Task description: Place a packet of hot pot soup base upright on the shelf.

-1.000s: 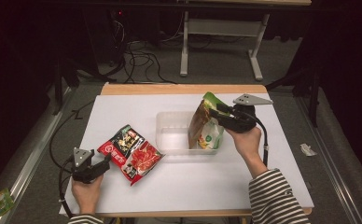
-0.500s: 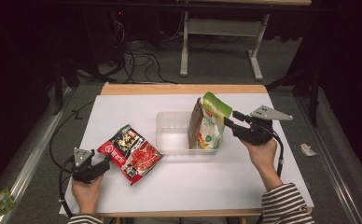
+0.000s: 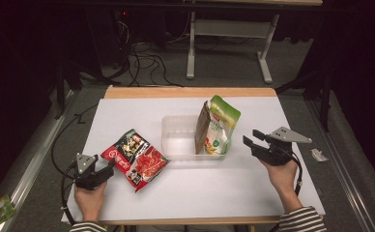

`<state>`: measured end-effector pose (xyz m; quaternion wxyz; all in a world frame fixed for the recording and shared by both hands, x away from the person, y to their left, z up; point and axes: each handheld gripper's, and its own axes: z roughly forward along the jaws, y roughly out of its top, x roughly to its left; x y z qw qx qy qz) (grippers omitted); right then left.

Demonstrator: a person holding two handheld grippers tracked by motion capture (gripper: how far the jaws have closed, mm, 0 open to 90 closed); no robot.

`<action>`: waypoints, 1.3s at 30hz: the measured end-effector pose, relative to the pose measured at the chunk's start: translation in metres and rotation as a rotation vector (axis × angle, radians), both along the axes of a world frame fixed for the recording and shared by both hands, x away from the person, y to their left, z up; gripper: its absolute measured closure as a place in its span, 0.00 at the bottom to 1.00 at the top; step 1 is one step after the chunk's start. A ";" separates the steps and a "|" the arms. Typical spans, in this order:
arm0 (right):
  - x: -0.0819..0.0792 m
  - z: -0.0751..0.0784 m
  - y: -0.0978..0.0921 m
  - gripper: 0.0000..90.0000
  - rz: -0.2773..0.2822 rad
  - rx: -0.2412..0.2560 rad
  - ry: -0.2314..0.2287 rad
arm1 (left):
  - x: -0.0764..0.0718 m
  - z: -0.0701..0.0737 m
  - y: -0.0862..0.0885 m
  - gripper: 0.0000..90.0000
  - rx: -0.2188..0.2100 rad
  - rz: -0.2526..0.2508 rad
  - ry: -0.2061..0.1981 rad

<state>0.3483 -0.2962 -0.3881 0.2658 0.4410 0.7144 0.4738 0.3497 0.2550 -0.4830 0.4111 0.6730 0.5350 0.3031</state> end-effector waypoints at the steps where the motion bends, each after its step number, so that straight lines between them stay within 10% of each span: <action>1: -0.001 -0.004 -0.003 0.57 -0.004 0.002 0.006 | 0.000 0.000 0.000 0.38 -0.001 0.002 -0.001; 21: -0.014 -0.075 -0.031 0.59 -0.109 -0.061 0.157 | 0.003 0.009 0.003 0.40 -0.013 -0.017 0.011; 31: -0.018 -0.087 -0.042 0.60 -0.146 0.002 0.131 | 0.021 0.028 -0.005 0.42 0.051 -0.059 0.019; 39: -0.021 -0.088 -0.045 0.57 -0.153 0.025 0.114 | 0.051 0.026 -0.008 0.43 0.093 -0.063 0.112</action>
